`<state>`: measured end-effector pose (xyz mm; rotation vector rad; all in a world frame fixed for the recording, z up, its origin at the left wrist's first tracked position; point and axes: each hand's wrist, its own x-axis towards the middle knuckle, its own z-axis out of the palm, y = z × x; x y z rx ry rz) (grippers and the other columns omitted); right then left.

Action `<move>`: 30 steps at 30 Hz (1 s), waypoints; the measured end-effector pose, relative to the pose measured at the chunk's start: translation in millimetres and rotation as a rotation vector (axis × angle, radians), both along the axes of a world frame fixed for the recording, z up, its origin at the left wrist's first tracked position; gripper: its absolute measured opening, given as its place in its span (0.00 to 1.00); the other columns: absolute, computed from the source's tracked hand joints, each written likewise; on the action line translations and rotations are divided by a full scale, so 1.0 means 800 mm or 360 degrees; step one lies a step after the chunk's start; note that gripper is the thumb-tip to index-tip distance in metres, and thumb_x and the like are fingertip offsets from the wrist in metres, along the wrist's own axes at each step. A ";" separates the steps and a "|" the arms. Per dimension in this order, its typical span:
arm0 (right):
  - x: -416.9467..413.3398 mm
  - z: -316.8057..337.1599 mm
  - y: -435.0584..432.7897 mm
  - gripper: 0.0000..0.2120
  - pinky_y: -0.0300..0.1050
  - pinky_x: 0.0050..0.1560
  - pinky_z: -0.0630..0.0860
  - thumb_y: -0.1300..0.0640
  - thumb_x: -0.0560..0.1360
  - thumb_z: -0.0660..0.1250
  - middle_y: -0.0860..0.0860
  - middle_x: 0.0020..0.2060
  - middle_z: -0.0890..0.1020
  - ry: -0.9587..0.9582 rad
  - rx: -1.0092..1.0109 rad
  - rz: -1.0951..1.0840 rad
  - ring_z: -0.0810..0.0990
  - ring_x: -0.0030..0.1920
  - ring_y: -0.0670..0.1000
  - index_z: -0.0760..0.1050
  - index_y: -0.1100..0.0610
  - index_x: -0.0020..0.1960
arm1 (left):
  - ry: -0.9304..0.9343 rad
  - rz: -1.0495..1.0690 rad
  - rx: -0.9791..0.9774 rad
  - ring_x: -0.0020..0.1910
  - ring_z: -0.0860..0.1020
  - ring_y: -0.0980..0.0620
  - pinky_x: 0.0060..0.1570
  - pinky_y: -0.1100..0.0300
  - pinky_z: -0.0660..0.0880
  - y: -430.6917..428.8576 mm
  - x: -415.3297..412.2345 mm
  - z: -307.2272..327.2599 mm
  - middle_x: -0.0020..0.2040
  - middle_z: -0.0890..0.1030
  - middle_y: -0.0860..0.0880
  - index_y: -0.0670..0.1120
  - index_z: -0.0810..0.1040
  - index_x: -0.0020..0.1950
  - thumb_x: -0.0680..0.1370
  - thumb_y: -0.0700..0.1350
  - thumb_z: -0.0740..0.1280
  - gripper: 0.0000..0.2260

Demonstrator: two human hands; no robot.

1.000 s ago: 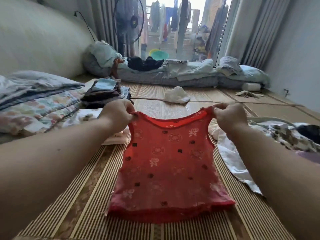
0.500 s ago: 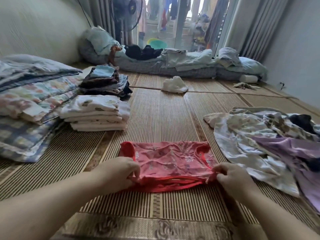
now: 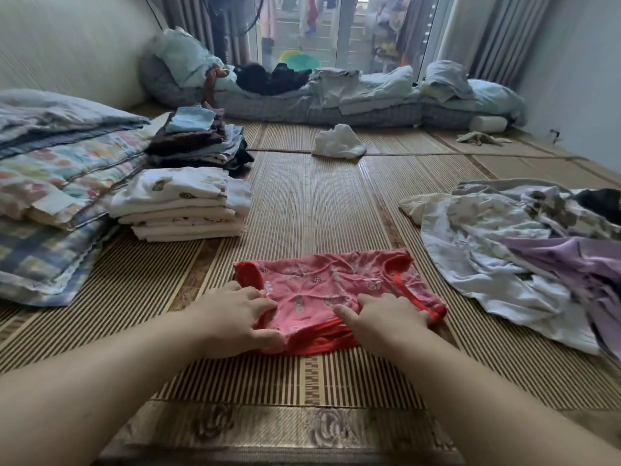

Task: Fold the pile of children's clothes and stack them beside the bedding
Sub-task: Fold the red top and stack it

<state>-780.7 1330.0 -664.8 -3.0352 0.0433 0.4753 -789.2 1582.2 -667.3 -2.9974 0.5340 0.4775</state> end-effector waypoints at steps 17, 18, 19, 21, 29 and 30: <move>0.031 -0.009 -0.036 0.14 0.62 0.74 0.55 0.55 0.79 0.62 0.41 0.67 0.73 -0.0582 0.0493 0.0576 0.67 0.70 0.44 0.77 0.42 0.61 | 0.0091 -0.0754 -0.0265 0.73 0.57 0.52 0.72 0.41 0.56 -0.089 -0.036 0.035 0.72 0.68 0.56 0.62 0.66 0.71 0.71 0.74 0.54 0.31; 0.013 -0.010 -0.039 0.12 0.54 0.71 0.66 0.55 0.78 0.64 0.42 0.62 0.78 -0.0688 0.0614 0.0706 0.72 0.64 0.40 0.78 0.44 0.59 | 0.0063 -0.0740 -0.0232 0.75 0.50 0.54 0.74 0.43 0.49 -0.074 -0.029 0.032 0.76 0.60 0.58 0.65 0.60 0.73 0.69 0.75 0.54 0.34; -0.007 -0.012 -0.040 0.12 0.44 0.67 0.71 0.53 0.77 0.64 0.42 0.59 0.80 -0.0718 0.0720 0.0823 0.74 0.59 0.37 0.79 0.46 0.59 | 0.0064 -0.0704 -0.0179 0.74 0.44 0.57 0.73 0.46 0.42 -0.056 -0.023 0.028 0.78 0.52 0.60 0.67 0.54 0.74 0.67 0.76 0.54 0.37; -0.048 -0.013 -0.039 0.21 0.31 0.67 0.64 0.38 0.74 0.62 0.39 0.62 0.77 -0.0513 0.0800 0.0959 0.71 0.63 0.35 0.75 0.44 0.65 | 0.0133 -0.0613 -0.0075 0.73 0.38 0.61 0.71 0.51 0.39 -0.023 -0.016 0.020 0.77 0.44 0.63 0.70 0.47 0.74 0.64 0.76 0.57 0.41; -0.105 -0.031 -0.018 0.28 0.54 0.74 0.42 0.30 0.73 0.56 0.43 0.76 0.55 -0.0269 0.0359 0.1014 0.46 0.77 0.47 0.60 0.34 0.72 | 0.0083 -0.0502 -0.0179 0.75 0.50 0.63 0.74 0.63 0.47 0.013 -0.029 0.003 0.77 0.55 0.61 0.65 0.55 0.75 0.73 0.47 0.58 0.32; -0.105 -0.032 -0.016 0.24 0.54 0.75 0.45 0.34 0.76 0.55 0.44 0.76 0.58 -0.0322 0.0360 0.1010 0.49 0.77 0.48 0.63 0.36 0.71 | -0.0020 -0.0525 -0.0207 0.75 0.54 0.63 0.73 0.65 0.48 0.015 -0.030 0.001 0.76 0.59 0.60 0.63 0.60 0.75 0.75 0.46 0.59 0.28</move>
